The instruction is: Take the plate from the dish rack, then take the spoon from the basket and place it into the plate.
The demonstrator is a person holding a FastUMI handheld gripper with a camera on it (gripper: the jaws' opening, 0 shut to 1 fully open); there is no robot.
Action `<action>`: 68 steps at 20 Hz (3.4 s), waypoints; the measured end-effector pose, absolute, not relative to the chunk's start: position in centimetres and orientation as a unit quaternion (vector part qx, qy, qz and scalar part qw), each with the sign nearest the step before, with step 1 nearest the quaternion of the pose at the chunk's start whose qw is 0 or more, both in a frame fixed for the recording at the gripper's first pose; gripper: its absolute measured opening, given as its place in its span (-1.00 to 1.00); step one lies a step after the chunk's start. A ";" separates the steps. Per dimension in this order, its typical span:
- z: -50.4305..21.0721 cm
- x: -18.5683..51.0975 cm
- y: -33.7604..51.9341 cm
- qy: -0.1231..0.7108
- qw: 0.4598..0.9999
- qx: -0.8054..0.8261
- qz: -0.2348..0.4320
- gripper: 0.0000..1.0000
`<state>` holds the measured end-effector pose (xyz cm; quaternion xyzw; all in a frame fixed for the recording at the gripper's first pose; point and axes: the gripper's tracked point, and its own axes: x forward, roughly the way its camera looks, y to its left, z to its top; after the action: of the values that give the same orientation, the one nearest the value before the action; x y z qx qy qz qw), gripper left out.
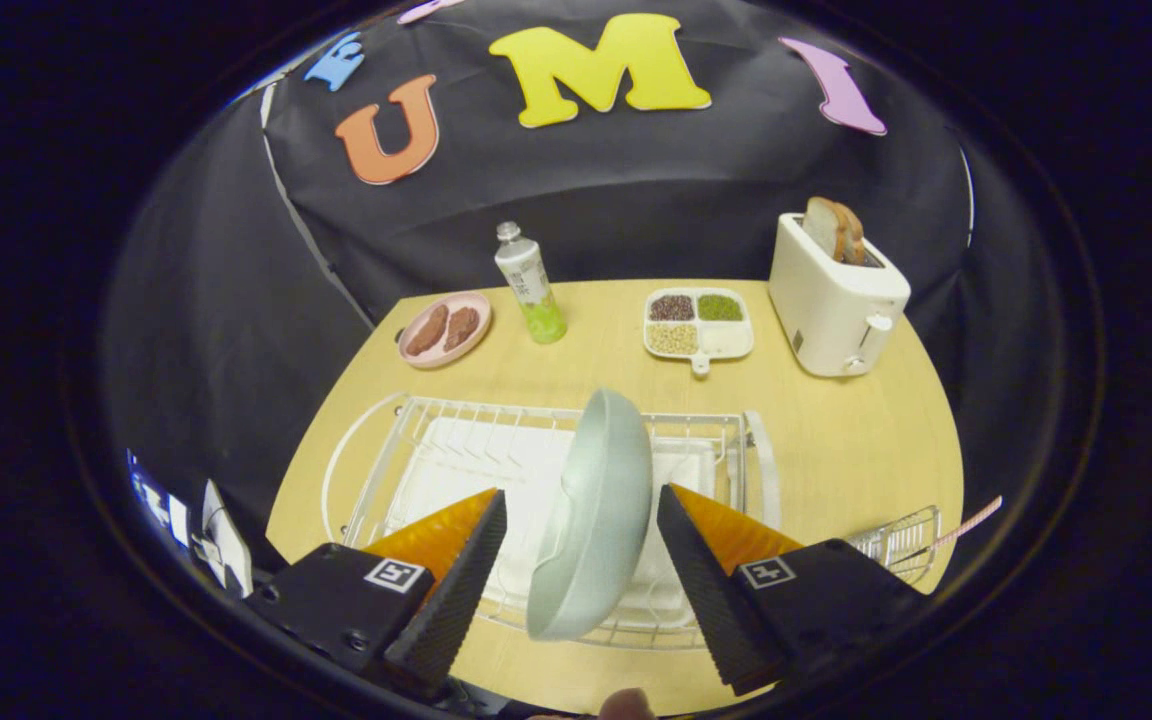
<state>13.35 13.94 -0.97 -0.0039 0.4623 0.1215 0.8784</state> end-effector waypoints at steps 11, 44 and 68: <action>-5.1 14.1 14.2 0.555 0.831 -0.022 0.011 -0.11; -9.7 -7.4 10.6 0.501 0.850 0.136 0.090 -0.27; -15.5 -3.4 4.2 0.408 0.860 0.290 0.099 0.43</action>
<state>-3.42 4.15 -15.47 0.2904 0.4081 0.0986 0.8599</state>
